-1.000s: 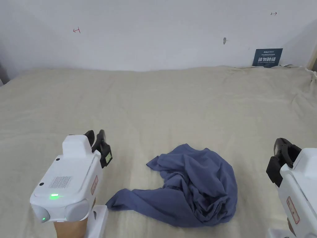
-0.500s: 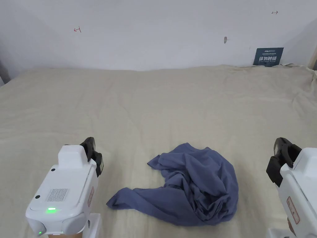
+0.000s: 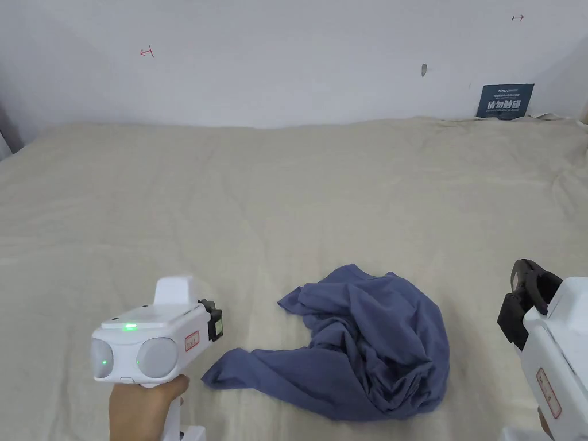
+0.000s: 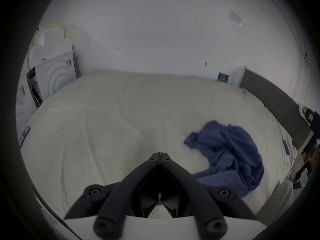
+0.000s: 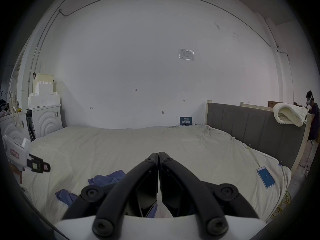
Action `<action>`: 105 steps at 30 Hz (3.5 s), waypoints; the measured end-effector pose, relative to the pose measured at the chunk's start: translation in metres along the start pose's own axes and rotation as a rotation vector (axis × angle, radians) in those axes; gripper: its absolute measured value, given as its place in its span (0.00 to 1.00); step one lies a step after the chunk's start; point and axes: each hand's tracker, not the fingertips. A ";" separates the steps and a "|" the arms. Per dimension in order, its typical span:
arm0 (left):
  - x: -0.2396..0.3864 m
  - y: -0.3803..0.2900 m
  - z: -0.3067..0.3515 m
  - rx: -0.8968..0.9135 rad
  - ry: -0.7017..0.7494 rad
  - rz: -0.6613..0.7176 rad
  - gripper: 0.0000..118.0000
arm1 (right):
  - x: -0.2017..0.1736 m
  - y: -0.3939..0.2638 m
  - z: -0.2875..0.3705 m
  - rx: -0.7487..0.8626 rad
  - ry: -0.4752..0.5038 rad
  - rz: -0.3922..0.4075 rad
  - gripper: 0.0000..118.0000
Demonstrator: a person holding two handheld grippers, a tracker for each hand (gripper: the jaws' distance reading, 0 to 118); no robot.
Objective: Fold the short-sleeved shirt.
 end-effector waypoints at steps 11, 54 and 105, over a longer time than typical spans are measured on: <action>0.004 -0.036 -0.045 -0.256 -0.017 -0.005 0.82 | 0.001 -0.009 -0.008 -0.036 0.008 0.001 0.00; 0.000 -0.021 -0.022 -0.215 -0.137 -0.019 0.03 | -0.021 -0.039 -0.287 -0.676 0.258 0.061 0.48; -0.031 0.065 0.036 0.033 -0.174 0.109 0.03 | 0.059 0.102 -0.211 -0.443 0.183 -0.152 0.03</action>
